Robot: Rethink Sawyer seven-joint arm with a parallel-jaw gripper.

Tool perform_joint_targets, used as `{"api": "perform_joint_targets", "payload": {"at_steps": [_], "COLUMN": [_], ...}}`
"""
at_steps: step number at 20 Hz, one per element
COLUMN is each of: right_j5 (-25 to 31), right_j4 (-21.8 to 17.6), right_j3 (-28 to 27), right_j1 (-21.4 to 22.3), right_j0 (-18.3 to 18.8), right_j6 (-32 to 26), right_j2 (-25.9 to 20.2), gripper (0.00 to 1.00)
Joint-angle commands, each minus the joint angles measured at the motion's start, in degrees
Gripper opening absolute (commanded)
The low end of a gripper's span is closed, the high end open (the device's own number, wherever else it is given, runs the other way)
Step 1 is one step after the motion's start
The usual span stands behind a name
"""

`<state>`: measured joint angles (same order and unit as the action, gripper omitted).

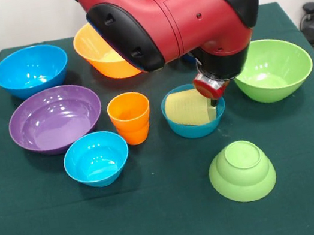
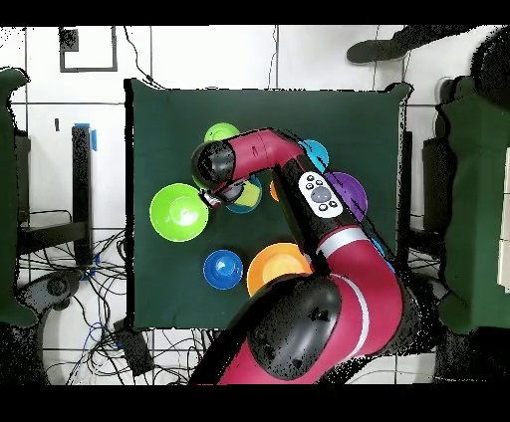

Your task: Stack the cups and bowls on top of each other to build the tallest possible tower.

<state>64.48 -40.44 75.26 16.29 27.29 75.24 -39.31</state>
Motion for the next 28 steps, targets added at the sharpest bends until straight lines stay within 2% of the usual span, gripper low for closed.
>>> {"api": "perform_joint_targets", "payload": {"at_steps": [1,10,19,28], "right_j5": [-3.6,-0.4,0.4,-0.1], "right_j4": [-3.2,-0.4,1.1,1.8], "right_j3": [-1.1,2.2,4.0,5.3], "right_j1": [-1.1,4.9,8.2,9.4], "right_j0": [-0.4,1.0,1.4,1.7], "right_j6": [-11.8,-12.6,-11.8,-11.5], "right_j2": [0.0,-1.8,-1.9,-2.0], "gripper": [0.0,0.0,0.0,0.0]}}
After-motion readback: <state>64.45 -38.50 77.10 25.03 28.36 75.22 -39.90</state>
